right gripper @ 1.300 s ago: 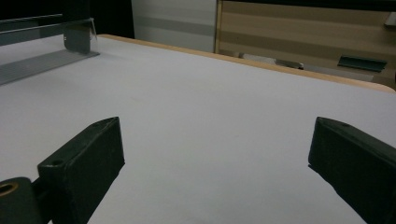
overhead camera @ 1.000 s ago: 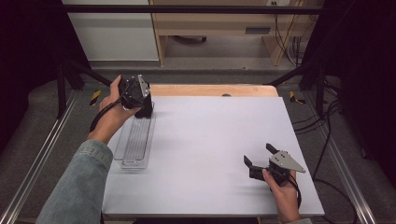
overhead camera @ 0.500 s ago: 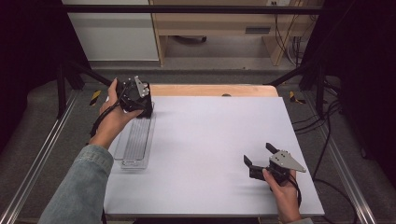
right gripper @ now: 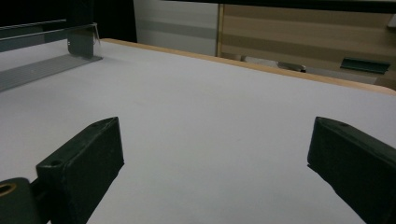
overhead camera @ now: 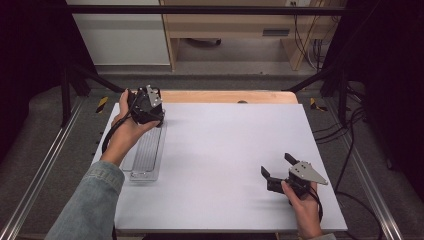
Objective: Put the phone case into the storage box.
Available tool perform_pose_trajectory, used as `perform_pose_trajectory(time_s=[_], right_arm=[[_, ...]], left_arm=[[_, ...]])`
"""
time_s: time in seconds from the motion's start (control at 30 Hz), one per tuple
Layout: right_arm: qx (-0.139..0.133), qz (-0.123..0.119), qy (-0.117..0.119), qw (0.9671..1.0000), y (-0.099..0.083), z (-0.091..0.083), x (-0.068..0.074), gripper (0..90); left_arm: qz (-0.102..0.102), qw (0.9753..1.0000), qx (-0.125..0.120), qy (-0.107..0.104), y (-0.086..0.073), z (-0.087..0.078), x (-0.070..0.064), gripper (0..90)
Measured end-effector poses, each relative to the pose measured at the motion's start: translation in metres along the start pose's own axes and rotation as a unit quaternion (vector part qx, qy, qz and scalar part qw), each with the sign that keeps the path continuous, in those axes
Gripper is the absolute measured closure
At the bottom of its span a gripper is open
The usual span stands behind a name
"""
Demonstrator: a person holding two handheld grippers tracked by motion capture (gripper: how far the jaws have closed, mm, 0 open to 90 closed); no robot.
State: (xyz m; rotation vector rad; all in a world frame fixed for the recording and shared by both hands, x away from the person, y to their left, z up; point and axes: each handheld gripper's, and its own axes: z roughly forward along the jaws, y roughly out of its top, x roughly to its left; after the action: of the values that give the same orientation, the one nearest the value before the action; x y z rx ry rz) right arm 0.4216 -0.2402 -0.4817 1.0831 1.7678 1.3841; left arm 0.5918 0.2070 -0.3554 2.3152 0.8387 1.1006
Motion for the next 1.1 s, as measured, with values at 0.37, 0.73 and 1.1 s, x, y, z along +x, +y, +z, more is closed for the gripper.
perform_pose_trajectory(time_s=[0.37,0.73,1.1], right_arm=[[-0.004,0.006,0.0,1.0,0.003,0.0,0.003,4.7],[0.009,0.016,0.0,0.9998,0.006,0.0,0.004,4.3],[0.015,0.034,-0.006,0.9993,0.006,-0.004,0.0,4.1]], left_arm=[[-0.056,0.9981,-0.018,-0.02,-0.005,-0.008,-0.006,6.7],[-0.07,0.9967,-0.032,-0.027,-0.009,-0.019,-0.015,6.6],[-0.111,0.9895,-0.077,-0.051,-0.002,-0.034,-0.02,6.5]])
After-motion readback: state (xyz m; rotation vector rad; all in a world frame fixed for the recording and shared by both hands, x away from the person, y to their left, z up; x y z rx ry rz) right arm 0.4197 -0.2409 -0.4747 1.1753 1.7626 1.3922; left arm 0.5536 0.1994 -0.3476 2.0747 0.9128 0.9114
